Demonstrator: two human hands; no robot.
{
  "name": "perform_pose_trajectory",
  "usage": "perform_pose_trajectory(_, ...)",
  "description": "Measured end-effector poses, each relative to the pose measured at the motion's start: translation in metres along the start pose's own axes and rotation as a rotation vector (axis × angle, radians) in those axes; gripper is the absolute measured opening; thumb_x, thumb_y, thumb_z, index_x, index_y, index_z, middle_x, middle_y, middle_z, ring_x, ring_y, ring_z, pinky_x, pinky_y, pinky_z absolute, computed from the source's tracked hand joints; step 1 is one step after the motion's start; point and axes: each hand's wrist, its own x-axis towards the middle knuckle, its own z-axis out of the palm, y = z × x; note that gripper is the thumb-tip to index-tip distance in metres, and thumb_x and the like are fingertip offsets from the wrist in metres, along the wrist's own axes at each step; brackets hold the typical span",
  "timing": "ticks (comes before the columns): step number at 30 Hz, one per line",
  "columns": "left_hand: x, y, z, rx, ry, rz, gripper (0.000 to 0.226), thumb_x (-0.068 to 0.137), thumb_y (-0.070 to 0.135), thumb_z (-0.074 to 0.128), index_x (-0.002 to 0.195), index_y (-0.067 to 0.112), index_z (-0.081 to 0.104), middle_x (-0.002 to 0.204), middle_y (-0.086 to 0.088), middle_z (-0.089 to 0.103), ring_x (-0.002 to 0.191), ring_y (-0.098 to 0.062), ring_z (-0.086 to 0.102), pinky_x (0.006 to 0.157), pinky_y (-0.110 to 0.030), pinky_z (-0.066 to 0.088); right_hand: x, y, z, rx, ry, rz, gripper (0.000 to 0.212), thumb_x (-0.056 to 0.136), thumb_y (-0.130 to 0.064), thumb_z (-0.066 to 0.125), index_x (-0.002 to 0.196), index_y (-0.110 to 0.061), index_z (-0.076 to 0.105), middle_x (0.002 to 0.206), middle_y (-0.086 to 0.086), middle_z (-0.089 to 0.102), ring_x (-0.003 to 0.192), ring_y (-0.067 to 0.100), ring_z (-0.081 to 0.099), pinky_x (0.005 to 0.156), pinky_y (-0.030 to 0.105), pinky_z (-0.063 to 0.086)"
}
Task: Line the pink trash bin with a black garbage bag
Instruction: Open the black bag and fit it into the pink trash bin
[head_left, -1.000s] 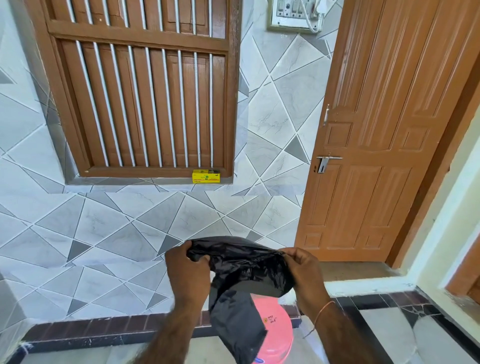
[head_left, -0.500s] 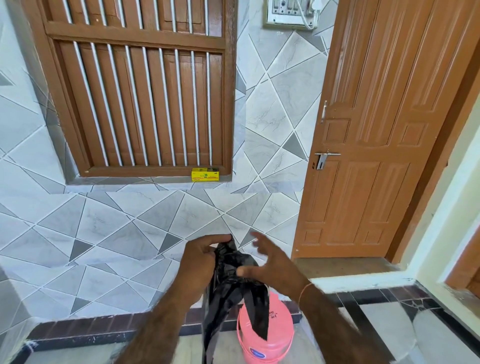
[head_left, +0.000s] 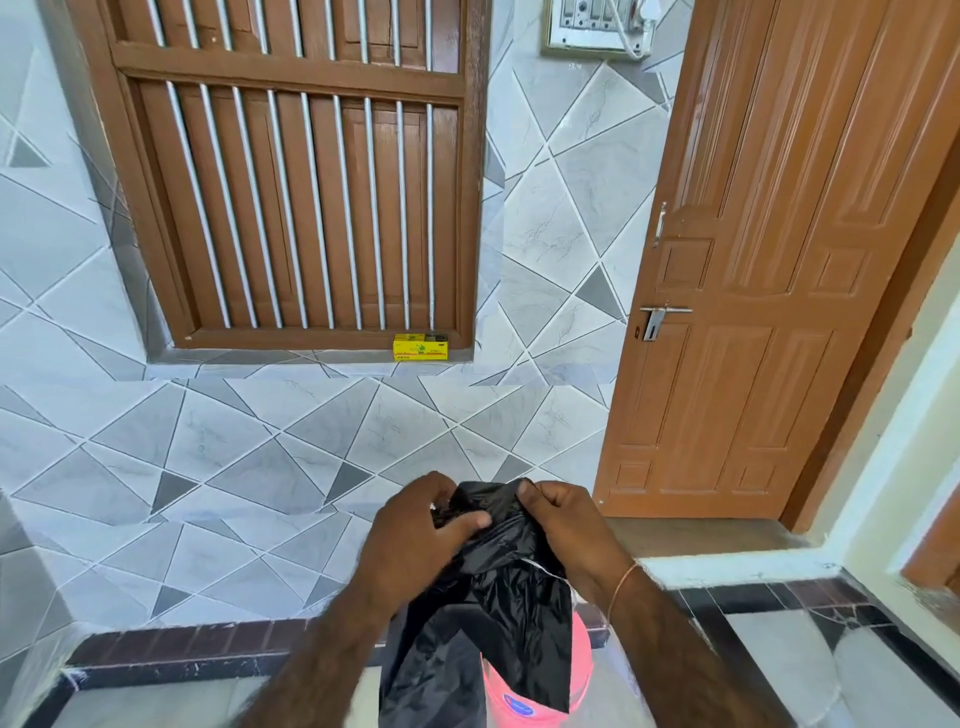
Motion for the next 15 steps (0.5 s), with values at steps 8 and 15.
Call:
perform_pose_trajectory(8,0.015,-0.012,-0.013,0.07,0.042,-0.091,0.032,0.088,0.001,0.05,0.081,0.029,0.064,0.088,0.01,0.066,0.089,-0.019,0.064,0.088,-0.035,0.053,-0.006,0.0,-0.025,-0.013,-0.104,0.106,0.02,0.086,-0.013,0.071,0.065,-0.013,0.069,0.064,0.004,0.066,0.054,0.012,0.059,0.047,0.02,0.043)
perform_pose_trajectory(15,-0.004,0.014,0.012,0.254,0.408,0.166,0.03,0.089,0.021,0.062,0.118,0.025,0.059,0.108,0.001,0.066,0.097,-0.019,0.06,0.085,-0.035,0.047,-0.003,0.011,-0.011,0.091,0.078,0.115,0.016,0.076,-0.006,0.078,0.064,-0.007,0.067,0.067,0.014,0.065,0.053,0.018,0.06,0.056,0.025,0.048)
